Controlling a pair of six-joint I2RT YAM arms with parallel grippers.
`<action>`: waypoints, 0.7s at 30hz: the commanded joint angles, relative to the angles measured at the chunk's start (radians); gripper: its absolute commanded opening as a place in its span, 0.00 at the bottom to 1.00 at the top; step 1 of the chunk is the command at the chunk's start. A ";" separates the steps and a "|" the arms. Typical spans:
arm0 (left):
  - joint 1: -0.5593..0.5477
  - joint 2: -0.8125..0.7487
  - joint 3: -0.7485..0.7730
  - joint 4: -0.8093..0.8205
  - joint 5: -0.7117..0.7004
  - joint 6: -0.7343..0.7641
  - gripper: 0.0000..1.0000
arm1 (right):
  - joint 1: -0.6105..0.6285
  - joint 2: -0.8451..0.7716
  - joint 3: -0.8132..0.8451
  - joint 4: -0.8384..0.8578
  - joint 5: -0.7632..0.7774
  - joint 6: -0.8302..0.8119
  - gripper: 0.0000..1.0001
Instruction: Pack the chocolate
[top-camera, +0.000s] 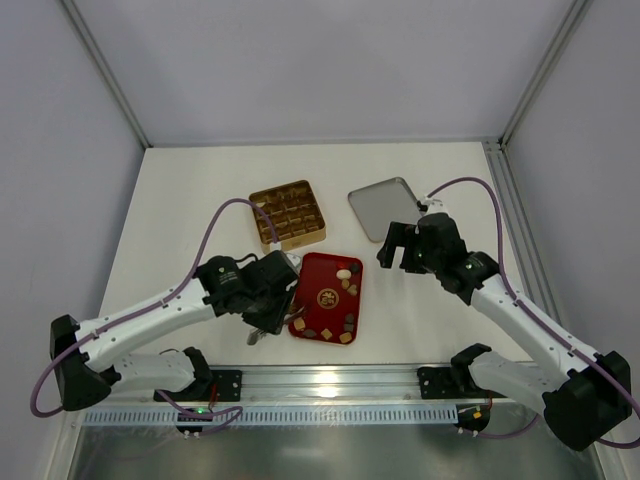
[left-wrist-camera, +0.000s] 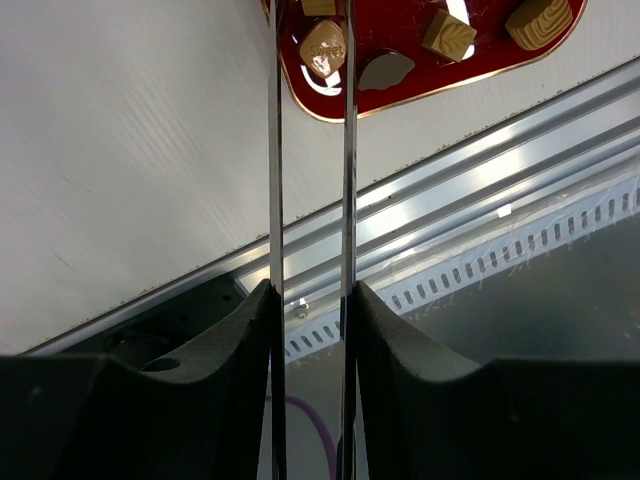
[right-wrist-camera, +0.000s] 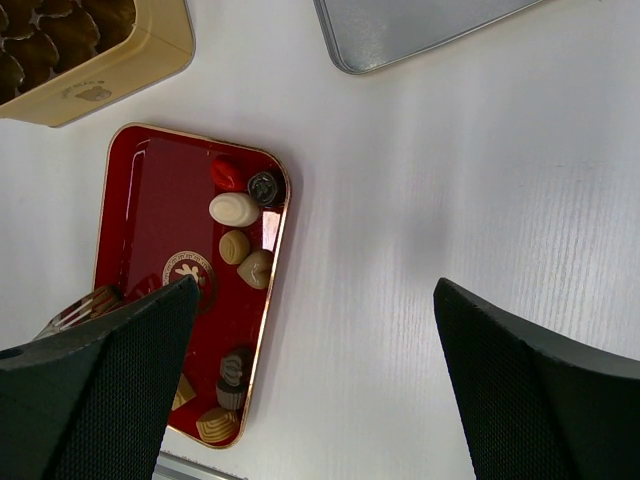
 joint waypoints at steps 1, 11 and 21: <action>-0.008 0.002 0.002 0.031 0.003 -0.013 0.34 | 0.002 -0.016 0.002 0.040 0.006 0.005 1.00; -0.008 0.001 0.082 -0.031 -0.053 0.002 0.25 | 0.002 -0.012 0.004 0.043 0.004 0.006 1.00; -0.006 0.030 0.194 -0.035 -0.158 0.022 0.25 | 0.002 -0.011 0.021 0.034 0.010 -0.004 1.00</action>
